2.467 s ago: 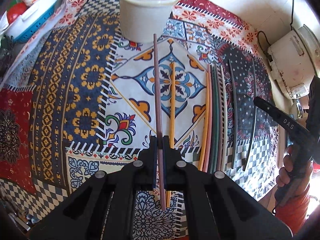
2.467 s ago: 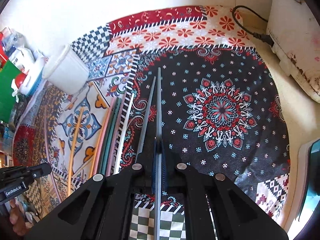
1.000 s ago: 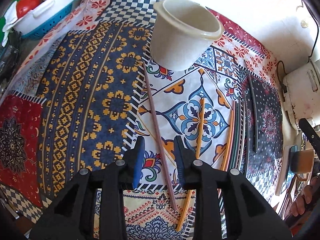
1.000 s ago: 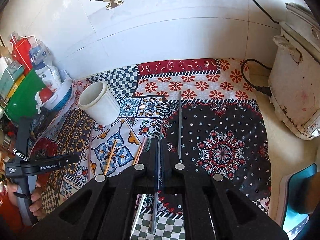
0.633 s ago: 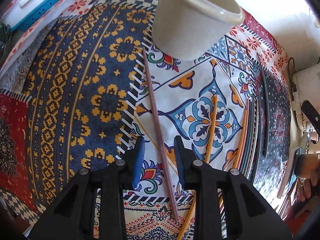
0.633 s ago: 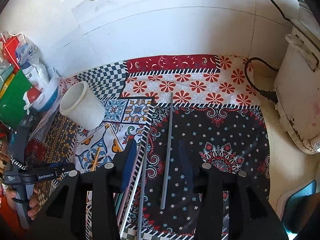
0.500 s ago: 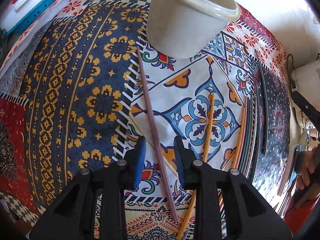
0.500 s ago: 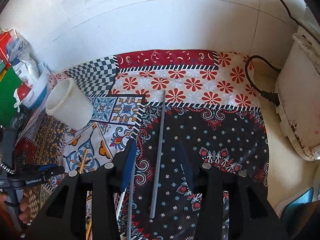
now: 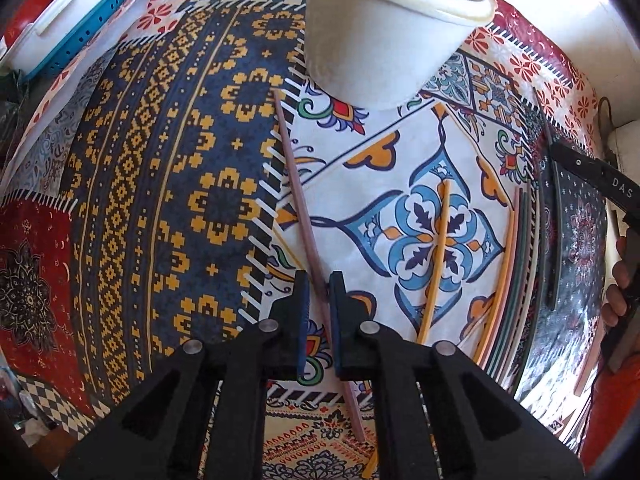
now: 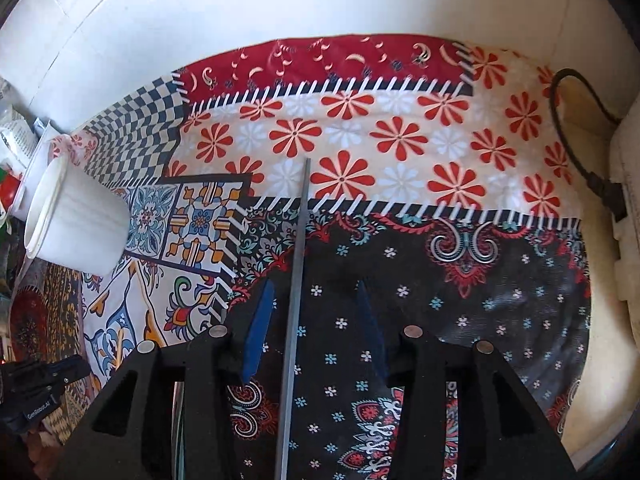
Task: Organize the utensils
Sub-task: 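Lift both held chopsticks off the cloth and raise them upright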
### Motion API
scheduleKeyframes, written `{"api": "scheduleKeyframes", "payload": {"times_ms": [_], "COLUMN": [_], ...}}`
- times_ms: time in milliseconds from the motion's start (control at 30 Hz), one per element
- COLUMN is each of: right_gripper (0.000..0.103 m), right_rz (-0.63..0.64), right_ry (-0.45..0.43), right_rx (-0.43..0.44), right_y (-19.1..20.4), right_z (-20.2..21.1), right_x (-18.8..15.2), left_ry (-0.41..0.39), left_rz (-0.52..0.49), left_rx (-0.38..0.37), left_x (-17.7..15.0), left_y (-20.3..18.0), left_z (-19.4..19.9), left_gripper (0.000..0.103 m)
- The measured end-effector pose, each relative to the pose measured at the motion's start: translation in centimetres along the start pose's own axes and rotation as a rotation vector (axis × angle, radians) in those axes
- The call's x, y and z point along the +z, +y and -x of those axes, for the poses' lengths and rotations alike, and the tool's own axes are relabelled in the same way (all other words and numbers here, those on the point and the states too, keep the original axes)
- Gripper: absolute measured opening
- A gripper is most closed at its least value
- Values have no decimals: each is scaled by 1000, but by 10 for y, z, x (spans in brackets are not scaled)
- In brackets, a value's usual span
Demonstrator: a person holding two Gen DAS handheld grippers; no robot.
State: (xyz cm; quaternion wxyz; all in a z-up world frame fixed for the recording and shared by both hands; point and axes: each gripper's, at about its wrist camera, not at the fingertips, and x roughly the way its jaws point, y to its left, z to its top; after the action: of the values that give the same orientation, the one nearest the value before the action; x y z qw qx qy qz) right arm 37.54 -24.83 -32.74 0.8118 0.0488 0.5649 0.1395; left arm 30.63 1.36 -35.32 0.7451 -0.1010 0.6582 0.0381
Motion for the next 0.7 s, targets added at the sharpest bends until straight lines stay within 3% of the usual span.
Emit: {"api": "scheduleKeyframes", "payload": {"times_ms": [233, 300, 367, 700], "right_gripper": [38, 27, 10, 5], "right_rz": [84, 120, 144, 96], "right_ry": [-3, -11, -22, -33], "right_rx": [-47, -102, -142, -69], "right_y": [15, 21, 24, 11], "right_z": [-3, -3, -4, -2], "right_x": [-9, -11, -12, -16], "left_ry": [-16, -22, -32, -47], "left_rz": [-22, -21, -23, 31], "left_rx": [29, 36, 41, 7], "left_x": [-7, -6, -6, -9], "left_y": [-8, -8, -8, -2], "left_z": [-1, 0, 1, 7], "left_gripper": [8, 7, 6, 4]}}
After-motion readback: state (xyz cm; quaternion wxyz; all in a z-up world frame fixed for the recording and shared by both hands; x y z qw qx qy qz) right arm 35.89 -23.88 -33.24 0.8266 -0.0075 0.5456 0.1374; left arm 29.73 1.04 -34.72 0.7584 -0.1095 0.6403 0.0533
